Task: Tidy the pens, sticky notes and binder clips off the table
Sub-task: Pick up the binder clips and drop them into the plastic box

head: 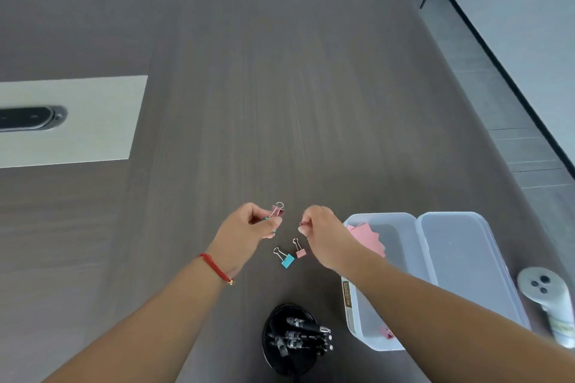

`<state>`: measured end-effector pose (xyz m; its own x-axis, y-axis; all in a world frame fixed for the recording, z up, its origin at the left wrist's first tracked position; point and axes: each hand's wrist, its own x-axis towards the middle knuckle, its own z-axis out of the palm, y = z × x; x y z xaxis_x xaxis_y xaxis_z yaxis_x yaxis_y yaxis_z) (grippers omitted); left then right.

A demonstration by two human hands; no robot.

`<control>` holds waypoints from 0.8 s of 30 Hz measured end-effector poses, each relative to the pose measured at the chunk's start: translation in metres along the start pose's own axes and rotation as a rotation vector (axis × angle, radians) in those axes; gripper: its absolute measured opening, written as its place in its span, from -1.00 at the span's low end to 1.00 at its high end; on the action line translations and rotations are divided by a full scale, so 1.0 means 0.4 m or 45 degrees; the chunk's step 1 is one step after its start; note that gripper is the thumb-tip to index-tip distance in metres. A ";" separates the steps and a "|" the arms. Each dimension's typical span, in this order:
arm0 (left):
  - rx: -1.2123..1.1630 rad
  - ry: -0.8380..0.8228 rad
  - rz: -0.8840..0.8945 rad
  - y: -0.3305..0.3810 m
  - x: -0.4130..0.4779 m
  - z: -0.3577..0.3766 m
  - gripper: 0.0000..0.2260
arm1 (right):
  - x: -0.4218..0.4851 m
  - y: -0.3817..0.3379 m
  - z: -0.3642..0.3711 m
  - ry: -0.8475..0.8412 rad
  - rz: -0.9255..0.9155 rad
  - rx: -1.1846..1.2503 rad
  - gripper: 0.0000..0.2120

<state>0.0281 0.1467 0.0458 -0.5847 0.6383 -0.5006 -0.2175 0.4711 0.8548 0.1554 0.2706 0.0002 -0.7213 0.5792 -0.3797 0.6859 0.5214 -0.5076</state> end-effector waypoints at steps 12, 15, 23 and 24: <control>1.259 -0.437 0.410 0.051 -0.049 0.469 -0.87 | -0.267 0.267 -0.101 0.075 0.415 -0.076 -0.86; 1.464 -0.543 0.387 0.025 -0.056 0.504 -0.77 | -0.288 0.270 -0.084 -0.007 0.458 -0.128 -0.78; 1.036 -0.145 0.603 0.048 -0.035 0.406 -0.87 | -0.309 0.292 -0.056 -0.059 0.358 -0.145 -0.67; 0.952 0.040 0.598 0.040 -0.013 0.366 -0.83 | -0.307 0.298 -0.050 -0.049 0.331 -0.151 -0.66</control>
<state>0.1423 0.2400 0.0420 -0.5088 0.8543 -0.1066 0.6123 0.4461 0.6528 0.3276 0.2743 0.0017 -0.5215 0.6798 -0.5157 0.8530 0.4296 -0.2963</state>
